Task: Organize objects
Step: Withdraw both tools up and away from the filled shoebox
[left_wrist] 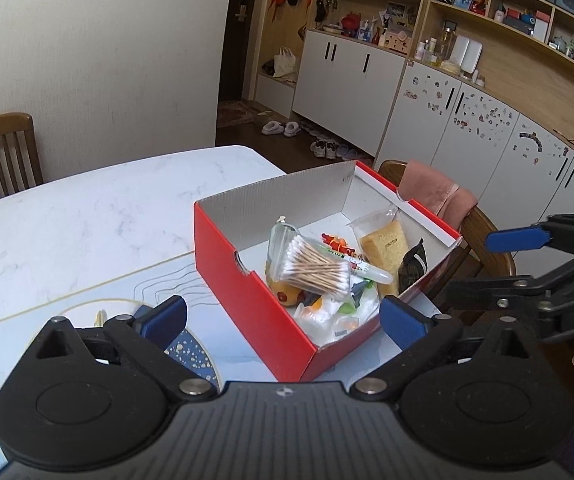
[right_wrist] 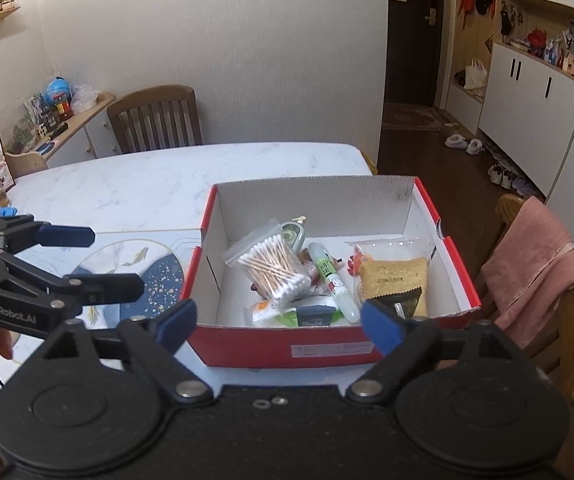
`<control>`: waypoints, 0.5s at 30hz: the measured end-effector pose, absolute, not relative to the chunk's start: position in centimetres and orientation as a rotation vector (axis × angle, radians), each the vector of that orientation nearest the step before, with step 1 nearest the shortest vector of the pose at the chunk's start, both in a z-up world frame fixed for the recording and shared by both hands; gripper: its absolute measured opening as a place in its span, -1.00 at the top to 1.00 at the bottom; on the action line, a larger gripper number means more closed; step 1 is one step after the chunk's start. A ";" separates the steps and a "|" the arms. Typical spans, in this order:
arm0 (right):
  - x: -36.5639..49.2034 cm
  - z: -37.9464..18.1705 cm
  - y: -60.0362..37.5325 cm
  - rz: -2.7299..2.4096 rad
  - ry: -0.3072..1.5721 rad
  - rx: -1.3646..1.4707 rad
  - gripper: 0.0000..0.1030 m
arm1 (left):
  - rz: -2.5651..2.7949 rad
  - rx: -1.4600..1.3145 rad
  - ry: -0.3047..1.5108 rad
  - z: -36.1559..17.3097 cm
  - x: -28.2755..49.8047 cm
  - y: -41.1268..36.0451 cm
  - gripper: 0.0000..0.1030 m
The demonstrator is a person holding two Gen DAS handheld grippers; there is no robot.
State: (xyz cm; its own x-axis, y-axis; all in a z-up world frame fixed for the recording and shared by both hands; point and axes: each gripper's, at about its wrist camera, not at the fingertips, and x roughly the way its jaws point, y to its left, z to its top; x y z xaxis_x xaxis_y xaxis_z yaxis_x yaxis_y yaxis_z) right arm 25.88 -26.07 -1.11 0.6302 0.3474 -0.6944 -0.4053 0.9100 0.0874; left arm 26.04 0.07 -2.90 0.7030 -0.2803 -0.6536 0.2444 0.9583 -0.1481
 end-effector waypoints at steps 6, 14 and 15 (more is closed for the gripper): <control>24.1 -0.5 -25.7 0.421 0.718 -0.087 -0.99 | -0.290 -0.062 0.714 -2.5 25.1 0.5 -1.00; 22.7 -0.3 -24.9 0.410 0.687 -0.111 -0.99 | -0.277 -0.062 0.698 -2.0 24.2 0.8 -1.00; 22.5 -0.2 -24.9 0.409 0.685 -0.113 -0.99 | -0.279 -0.068 0.701 -2.0 24.1 0.8 -1.00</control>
